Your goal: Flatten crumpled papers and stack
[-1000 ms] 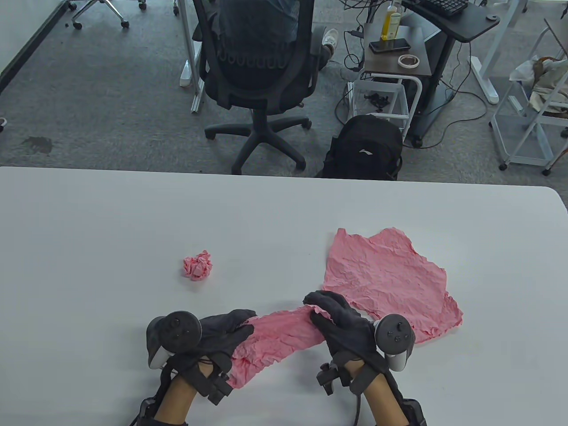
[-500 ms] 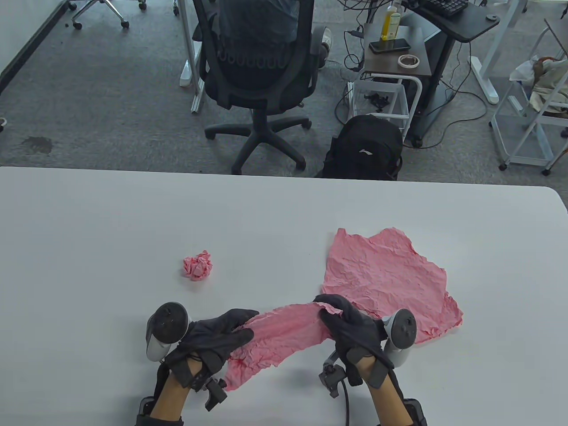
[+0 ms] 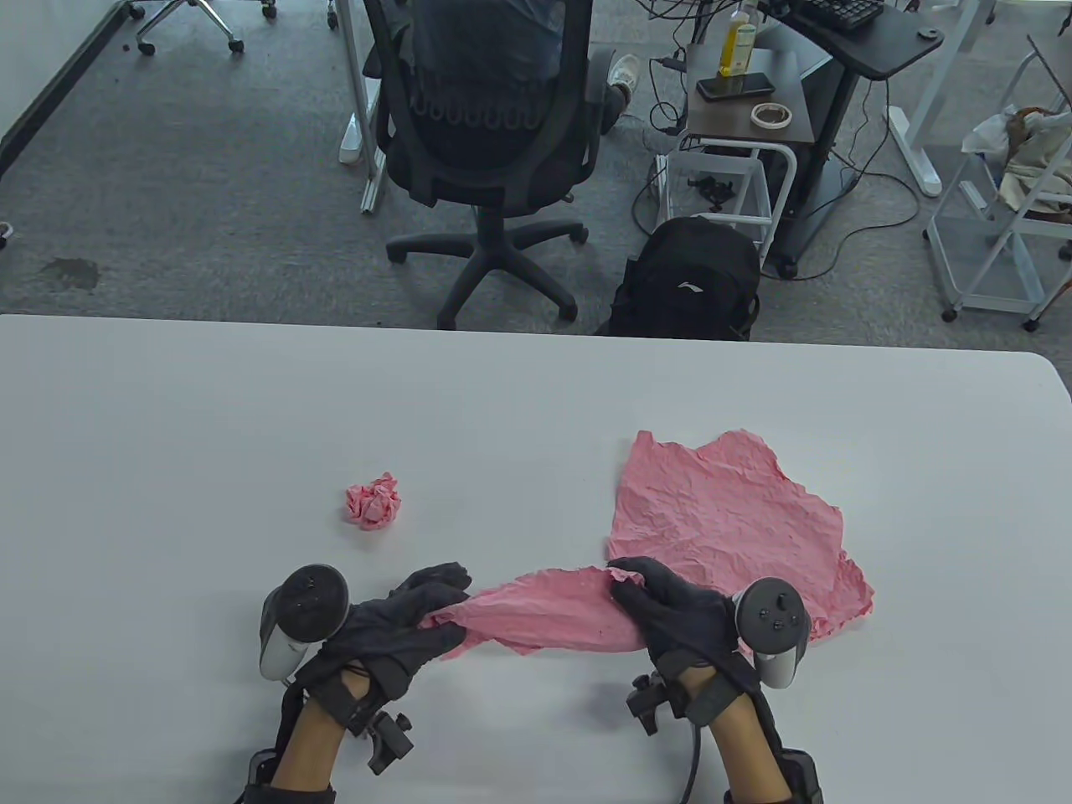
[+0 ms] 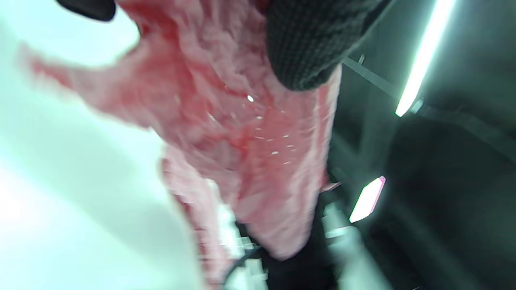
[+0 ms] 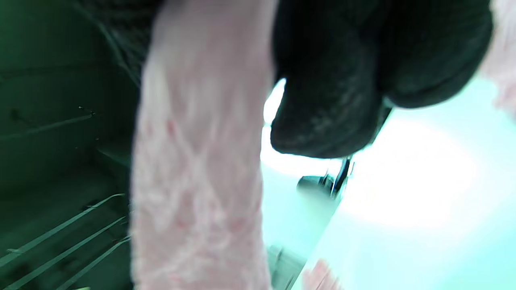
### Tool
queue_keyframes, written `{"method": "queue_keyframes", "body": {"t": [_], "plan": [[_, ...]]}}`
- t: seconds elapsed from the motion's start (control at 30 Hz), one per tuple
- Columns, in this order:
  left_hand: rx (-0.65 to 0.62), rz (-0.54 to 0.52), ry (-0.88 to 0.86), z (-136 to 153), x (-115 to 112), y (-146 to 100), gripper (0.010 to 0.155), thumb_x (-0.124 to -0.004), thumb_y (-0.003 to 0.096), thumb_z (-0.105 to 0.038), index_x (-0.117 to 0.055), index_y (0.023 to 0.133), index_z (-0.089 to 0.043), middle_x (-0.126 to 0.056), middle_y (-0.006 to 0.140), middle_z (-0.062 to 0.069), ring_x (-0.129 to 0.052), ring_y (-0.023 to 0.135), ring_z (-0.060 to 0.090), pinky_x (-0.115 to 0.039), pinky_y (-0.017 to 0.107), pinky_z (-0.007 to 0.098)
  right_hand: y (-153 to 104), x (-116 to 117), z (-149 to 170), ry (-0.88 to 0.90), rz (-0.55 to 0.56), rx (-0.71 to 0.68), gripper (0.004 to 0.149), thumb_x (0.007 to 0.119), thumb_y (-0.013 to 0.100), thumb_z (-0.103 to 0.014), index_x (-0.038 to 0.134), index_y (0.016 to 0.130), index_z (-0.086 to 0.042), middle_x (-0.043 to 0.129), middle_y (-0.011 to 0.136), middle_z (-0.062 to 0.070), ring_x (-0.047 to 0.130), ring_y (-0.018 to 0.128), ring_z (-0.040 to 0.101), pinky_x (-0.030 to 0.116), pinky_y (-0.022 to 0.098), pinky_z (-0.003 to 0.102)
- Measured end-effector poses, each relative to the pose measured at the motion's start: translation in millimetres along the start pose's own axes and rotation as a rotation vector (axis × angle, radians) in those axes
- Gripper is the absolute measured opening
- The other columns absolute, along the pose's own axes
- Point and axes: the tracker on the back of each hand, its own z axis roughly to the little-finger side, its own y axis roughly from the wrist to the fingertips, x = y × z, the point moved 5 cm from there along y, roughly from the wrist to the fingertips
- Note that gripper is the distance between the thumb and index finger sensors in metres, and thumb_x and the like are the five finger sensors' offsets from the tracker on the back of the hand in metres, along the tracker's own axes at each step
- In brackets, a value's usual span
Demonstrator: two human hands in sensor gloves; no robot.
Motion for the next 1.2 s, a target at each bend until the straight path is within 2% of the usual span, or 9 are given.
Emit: {"method": "queue_keyframes", "body": {"t": [0.07, 0.17, 0.3, 0.4, 0.53, 0.63, 0.73, 0.97, 1.2], "plan": [[-0.02, 0.001, -0.111, 0.7, 3.2, 0.7, 0.045, -0.085, 0.0509, -0.034, -0.081, 0.094, -0.023, -0.088, 0.092, 0.012, -0.096, 0.083, 0.039, -0.069, 0.066, 0.062, 0.3, 8.4, 5.9, 0.123, -0.134, 0.041, 0.044, 0.085, 0.048, -0.034, 0.084, 0.086, -0.01, 0.094, 0.04, 0.005, 0.097, 0.046, 0.033, 0.074, 0.045, 0.059], [-0.009, -0.038, -0.006, -2.0, 9.5, -2.1, 0.046, -0.087, 0.0503, -0.036, -0.084, 0.093, -0.02, -0.102, 0.064, 0.005, -0.11, 0.045, 0.027, -0.084, 0.051, 0.05, -0.5, 6.5, 4.0, 0.117, -0.12, 0.027, 0.039, 0.084, 0.049, -0.032, 0.085, 0.085, -0.015, 0.088, 0.065, 0.011, 0.084, 0.07, 0.041, 0.066, 0.053, 0.064], [0.112, -0.057, 0.586, -4.6, 17.6, -3.6, 0.051, -0.089, 0.0465, -0.048, -0.087, 0.09, -0.021, -0.102, 0.05, -0.003, -0.106, 0.028, 0.017, -0.087, 0.045, 0.044, -1.6, -4.4, -0.8, 0.148, 0.006, -0.046, 0.039, 0.082, 0.05, -0.031, 0.082, 0.085, -0.014, 0.061, 0.103, 0.022, 0.055, 0.095, 0.052, 0.054, 0.062, 0.066], [0.144, -0.005, 0.584, -0.6, 11.6, -4.1, 0.049, -0.089, 0.0467, -0.045, -0.087, 0.09, -0.022, -0.099, 0.056, -0.002, -0.104, 0.037, 0.02, -0.082, 0.053, 0.048, -1.3, 0.2, -2.1, 0.167, -0.013, -0.074, 0.04, 0.084, 0.049, -0.032, 0.082, 0.082, -0.01, 0.049, 0.111, 0.022, 0.034, 0.102, 0.051, 0.044, 0.066, 0.067], [0.113, -0.043, 0.417, -0.1, 21.1, -6.2, 0.044, -0.089, 0.0477, -0.039, -0.085, 0.09, -0.027, -0.067, 0.105, 0.011, -0.079, 0.095, 0.038, -0.059, 0.071, 0.063, -1.4, -4.7, -5.9, 0.247, 0.026, -0.117, 0.041, 0.084, 0.048, -0.033, 0.082, 0.08, -0.008, 0.04, 0.115, 0.022, 0.027, 0.103, 0.05, 0.04, 0.069, 0.064], [0.025, -0.101, 0.08, 0.7, 28.6, -10.4, 0.045, -0.09, 0.0477, -0.033, -0.083, 0.091, -0.025, -0.063, 0.111, 0.014, -0.068, 0.105, 0.046, -0.054, 0.073, 0.069, 0.9, -1.5, 0.7, 0.436, 0.006, -0.106, 0.042, 0.082, 0.049, -0.029, 0.074, 0.081, -0.004, 0.071, 0.101, 0.025, 0.063, 0.094, 0.054, 0.058, 0.065, 0.064], [-0.017, -0.075, -0.075, 1.7, 30.0, -9.6, 0.044, -0.086, 0.0503, -0.028, -0.08, 0.094, -0.025, -0.085, 0.095, 0.01, -0.098, 0.082, 0.036, -0.074, 0.065, 0.058, 1.1, 6.4, 6.6, 0.536, -0.014, -0.046, 0.041, 0.079, 0.05, -0.023, 0.068, 0.084, -0.003, 0.078, 0.092, 0.03, 0.084, 0.078, 0.055, 0.073, 0.054, 0.065], [-0.038, -0.246, -0.159, 4.0, 55.4, -22.3, 0.05, -0.088, 0.0501, -0.04, -0.077, 0.096, -0.024, -0.092, 0.077, 0.002, -0.107, 0.051, 0.018, -0.085, 0.053, 0.044, -4.5, 3.9, 34.7, 0.381, 0.081, 0.191, 0.044, 0.079, 0.05, -0.02, 0.067, 0.09, -0.006, 0.096, 0.068, 0.024, 0.112, 0.021, 0.025, 0.098, 0.006, 0.032], [0.26, -0.394, 0.269, 19.7, 71.3, -36.6, 0.058, -0.087, 0.049, -0.033, -0.071, 0.104, -0.023, -0.087, 0.08, 0.007, -0.103, 0.047, 0.019, -0.083, 0.05, 0.045, -24.3, 18.1, 76.1, 0.05, 0.031, 0.655, 0.044, 0.081, 0.049, -0.016, 0.067, 0.089, -0.001, 0.096, 0.062, 0.027, 0.108, 0.0, 0.014, 0.092, -0.01, 0.021]]}}
